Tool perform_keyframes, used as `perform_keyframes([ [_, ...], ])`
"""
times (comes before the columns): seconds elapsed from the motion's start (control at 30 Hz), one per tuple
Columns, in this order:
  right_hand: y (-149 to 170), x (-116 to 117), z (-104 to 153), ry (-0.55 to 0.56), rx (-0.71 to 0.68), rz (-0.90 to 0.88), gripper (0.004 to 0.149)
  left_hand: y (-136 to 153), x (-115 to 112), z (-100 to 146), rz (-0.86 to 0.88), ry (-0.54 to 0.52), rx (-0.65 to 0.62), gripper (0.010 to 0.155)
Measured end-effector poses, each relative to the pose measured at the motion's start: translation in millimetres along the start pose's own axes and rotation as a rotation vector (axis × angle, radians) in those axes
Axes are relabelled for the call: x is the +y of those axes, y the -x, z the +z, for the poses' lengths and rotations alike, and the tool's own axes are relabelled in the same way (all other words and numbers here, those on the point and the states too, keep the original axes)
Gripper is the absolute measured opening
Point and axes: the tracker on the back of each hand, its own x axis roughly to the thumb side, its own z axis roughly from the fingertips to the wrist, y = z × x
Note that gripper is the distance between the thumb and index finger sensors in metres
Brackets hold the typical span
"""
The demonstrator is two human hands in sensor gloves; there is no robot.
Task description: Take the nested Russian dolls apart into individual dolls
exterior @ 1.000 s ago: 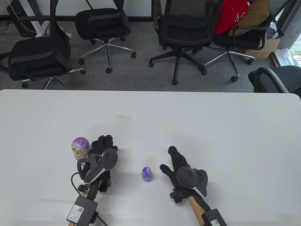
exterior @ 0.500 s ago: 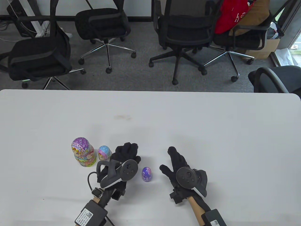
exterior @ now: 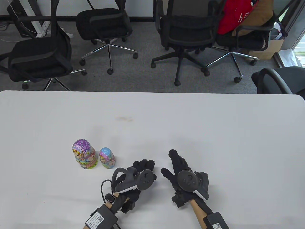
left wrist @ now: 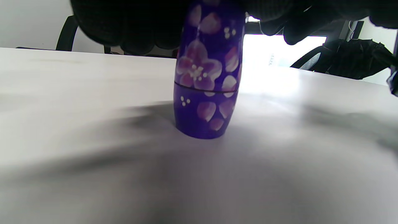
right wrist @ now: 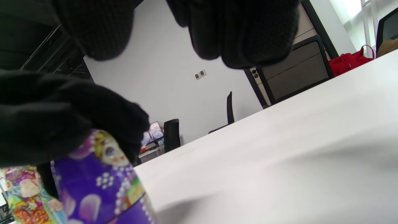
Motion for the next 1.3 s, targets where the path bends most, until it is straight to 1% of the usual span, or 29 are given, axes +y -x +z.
perform_keyframes([
  [0.1,0,1,0,-0.008,-0.003,0.0,0.082,-1,-2,-1,0.016,0.008,-0.007,0.065],
  [0.2,-1,3,0,-0.025,-0.003,0.001,0.082,-3,-6,-2,-0.005,0.03,-0.014,0.065],
  [0.3,-1,4,1,-0.043,-0.005,-0.002,0.082,-4,-7,-2,-0.016,-0.003,-0.023,0.064],
  [0.4,-1,6,1,-0.067,-0.013,-0.014,0.081,-1,-6,-2,-0.002,-0.011,-0.016,0.063],
  [0.63,-4,12,1,-0.129,-0.034,-0.016,0.08,12,9,1,0.13,-0.075,-0.001,0.063],
  [0.77,-8,15,2,-0.153,-0.06,-0.016,0.082,15,19,5,0.207,-0.115,-0.021,0.063],
  [1.0,-14,20,3,-0.211,-0.111,-0.047,0.088,13,30,9,0.316,-0.168,-0.07,0.063],
  [1.17,-18,22,5,-0.209,-0.125,-0.075,0.087,11,32,10,0.473,-0.166,-0.108,0.063],
  [1.3,-19,22,6,-0.176,-0.112,-0.134,0.083,10,31,10,0.537,-0.166,-0.115,0.063],
])
